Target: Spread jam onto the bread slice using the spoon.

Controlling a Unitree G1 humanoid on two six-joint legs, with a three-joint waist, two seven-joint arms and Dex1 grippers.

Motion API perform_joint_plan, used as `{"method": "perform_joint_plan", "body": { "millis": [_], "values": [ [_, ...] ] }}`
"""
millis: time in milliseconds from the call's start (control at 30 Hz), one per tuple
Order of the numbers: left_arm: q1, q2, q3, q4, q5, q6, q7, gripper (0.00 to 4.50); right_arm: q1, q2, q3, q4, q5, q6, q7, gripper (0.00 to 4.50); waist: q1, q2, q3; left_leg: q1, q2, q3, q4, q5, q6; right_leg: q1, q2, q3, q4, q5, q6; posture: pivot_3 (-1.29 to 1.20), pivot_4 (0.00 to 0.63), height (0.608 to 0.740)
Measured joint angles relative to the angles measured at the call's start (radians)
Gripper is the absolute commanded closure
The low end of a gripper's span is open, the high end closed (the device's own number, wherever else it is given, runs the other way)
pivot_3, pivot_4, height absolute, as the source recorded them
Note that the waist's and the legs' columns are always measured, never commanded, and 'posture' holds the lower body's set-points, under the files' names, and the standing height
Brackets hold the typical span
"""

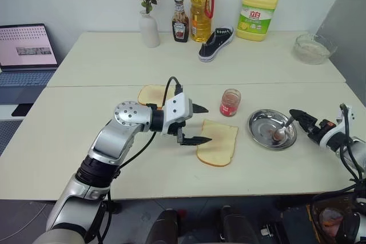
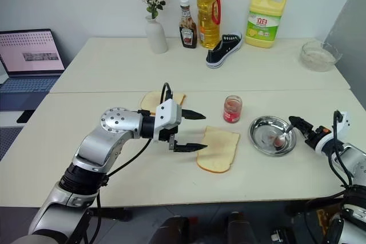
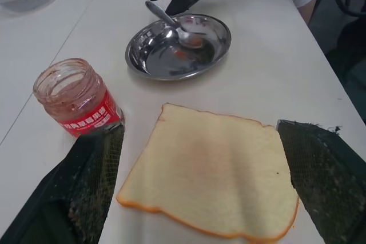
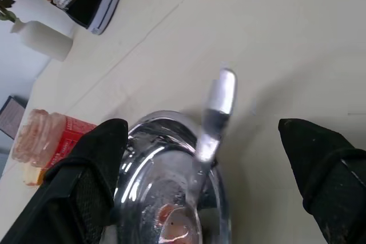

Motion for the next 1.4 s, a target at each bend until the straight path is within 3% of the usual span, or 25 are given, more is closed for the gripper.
{"method": "perform_joint_plan", "body": {
  "millis": [400, 700, 800, 1167, 1400],
  "values": [
    [-0.004, 0.010, 0.001, -0.009, -0.005, 0.002, 0.003, 0.05, -0.006, -0.007, 0.025, 0.021, -0.008, -0.016, 0.053, 0.00, 0.000, 0.000, 0.000, 0.000, 0.000, 0.000, 0.000, 0.000, 0.000, 0.000, 0.000, 0.000, 0.000, 0.000, 0.000, 0.00, 0.150, 0.740],
    [-0.028, 0.007, 0.000, -0.001, -0.005, -0.001, -0.002, 0.05, -0.157, -0.015, 0.122, 0.244, -0.109, -0.120, 0.150, 0.00, -0.002, 0.000, 0.000, 0.000, 0.000, 0.001, 0.000, 0.000, 0.000, 0.000, 0.000, 0.000, 0.000, 0.000, 0.000, 0.00, 0.150, 0.740],
    [-0.028, 0.007, 0.000, -0.001, -0.005, -0.002, 0.000, 0.00, -0.184, -0.023, 0.134, 0.303, -0.130, -0.147, 0.175, 0.61, -0.002, 0.000, 0.000, 0.000, 0.000, 0.001, 0.000, 0.000, 0.000, 0.000, 0.000, 0.001, 0.000, 0.000, 0.000, 0.00, 0.150, 0.740],
    [-0.025, 0.013, 0.000, 0.000, -0.005, -0.004, 0.017, 0.00, -0.201, -0.036, 0.135, 0.380, -0.157, -0.176, 0.240, 4.36, -0.002, 0.000, 0.000, 0.000, 0.000, 0.001, 0.000, 0.000, 0.000, 0.000, 0.000, 0.001, 0.000, 0.000, 0.000, 0.00, 0.150, 0.740],
    [-0.025, 0.013, 0.000, 0.026, -0.005, -0.025, 0.017, 0.00, -0.184, -0.047, 0.110, 0.336, -0.135, -0.148, 0.241, 4.48, -0.002, 0.000, 0.000, 0.000, 0.000, 0.001, 0.000, 0.000, 0.000, 0.000, 0.000, 0.001, 0.000, 0.000, 0.000, 0.00, 0.150, 0.740]
  ]
}}
